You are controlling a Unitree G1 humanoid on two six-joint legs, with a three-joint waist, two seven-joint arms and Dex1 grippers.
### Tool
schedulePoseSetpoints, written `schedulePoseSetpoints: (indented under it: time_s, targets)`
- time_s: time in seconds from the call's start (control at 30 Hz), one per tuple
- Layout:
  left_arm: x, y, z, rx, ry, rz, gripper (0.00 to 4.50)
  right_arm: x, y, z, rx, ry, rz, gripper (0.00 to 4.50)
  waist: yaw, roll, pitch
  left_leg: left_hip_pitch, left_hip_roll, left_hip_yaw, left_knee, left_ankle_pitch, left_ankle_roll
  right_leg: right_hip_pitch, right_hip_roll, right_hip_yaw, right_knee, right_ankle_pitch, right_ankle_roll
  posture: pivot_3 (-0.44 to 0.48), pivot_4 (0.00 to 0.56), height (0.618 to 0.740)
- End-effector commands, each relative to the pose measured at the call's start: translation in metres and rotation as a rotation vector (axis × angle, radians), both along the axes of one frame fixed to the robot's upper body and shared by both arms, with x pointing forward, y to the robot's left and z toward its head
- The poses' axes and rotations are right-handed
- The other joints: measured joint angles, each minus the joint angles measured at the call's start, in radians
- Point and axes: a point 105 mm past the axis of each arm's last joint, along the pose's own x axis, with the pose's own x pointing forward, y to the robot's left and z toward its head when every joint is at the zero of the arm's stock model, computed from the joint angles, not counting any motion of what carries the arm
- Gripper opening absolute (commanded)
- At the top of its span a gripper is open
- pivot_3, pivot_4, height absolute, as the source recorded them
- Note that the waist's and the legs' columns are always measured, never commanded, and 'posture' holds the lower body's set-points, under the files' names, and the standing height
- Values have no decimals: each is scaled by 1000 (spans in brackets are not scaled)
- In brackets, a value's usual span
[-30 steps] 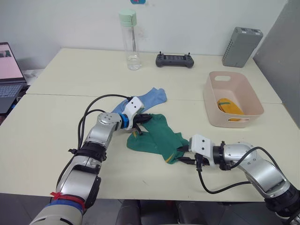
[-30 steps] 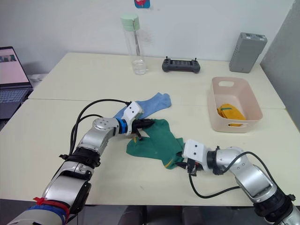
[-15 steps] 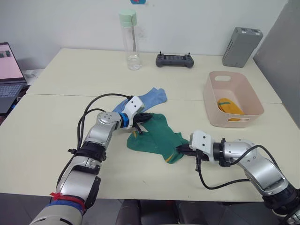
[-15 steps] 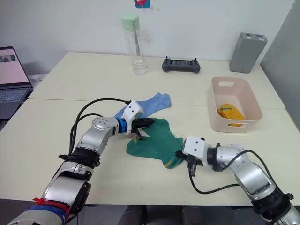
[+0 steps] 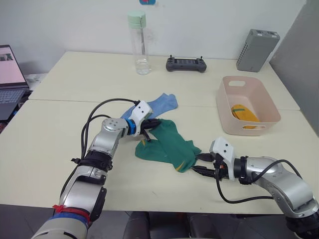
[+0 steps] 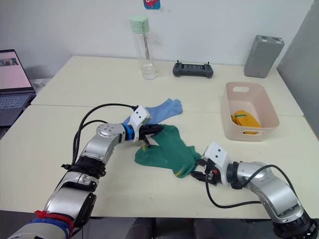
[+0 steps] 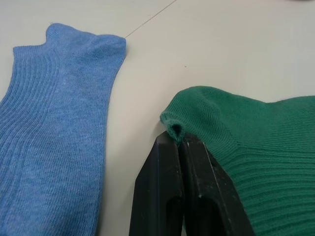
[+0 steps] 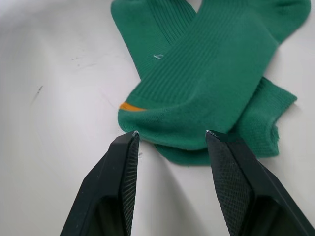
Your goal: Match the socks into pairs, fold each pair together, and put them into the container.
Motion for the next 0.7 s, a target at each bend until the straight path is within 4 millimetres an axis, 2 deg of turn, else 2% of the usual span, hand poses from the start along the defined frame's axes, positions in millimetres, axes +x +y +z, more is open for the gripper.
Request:
schedulePoseSetpoints:
  time_s: [0.03,0.27,0.47,0.7]
  targets:
    - [4,-3,15,-11,-51,-6,0,0,1,-1,-13,4,-1,2285,0,0,0,0,0,0,0,0,0,0,0,0,0,0,0,0,150,740]
    - [6,-2,17,-9,-59,-3,0,3,-1,-3,-29,20,-14,2285,0,0,0,0,0,0,0,0,0,0,0,0,0,0,0,0,150,740]
    - [6,-1,17,-8,-63,2,0,1,2,-6,43,136,-45,2285,-1,0,0,0,0,0,0,0,0,0,0,0,0,0,0,0,150,740]
    - [7,0,18,-4,-70,10,0,8,10,6,142,169,-80,2285,-2,0,0,0,0,0,0,0,0,0,0,0,0,0,0,0,150,740]
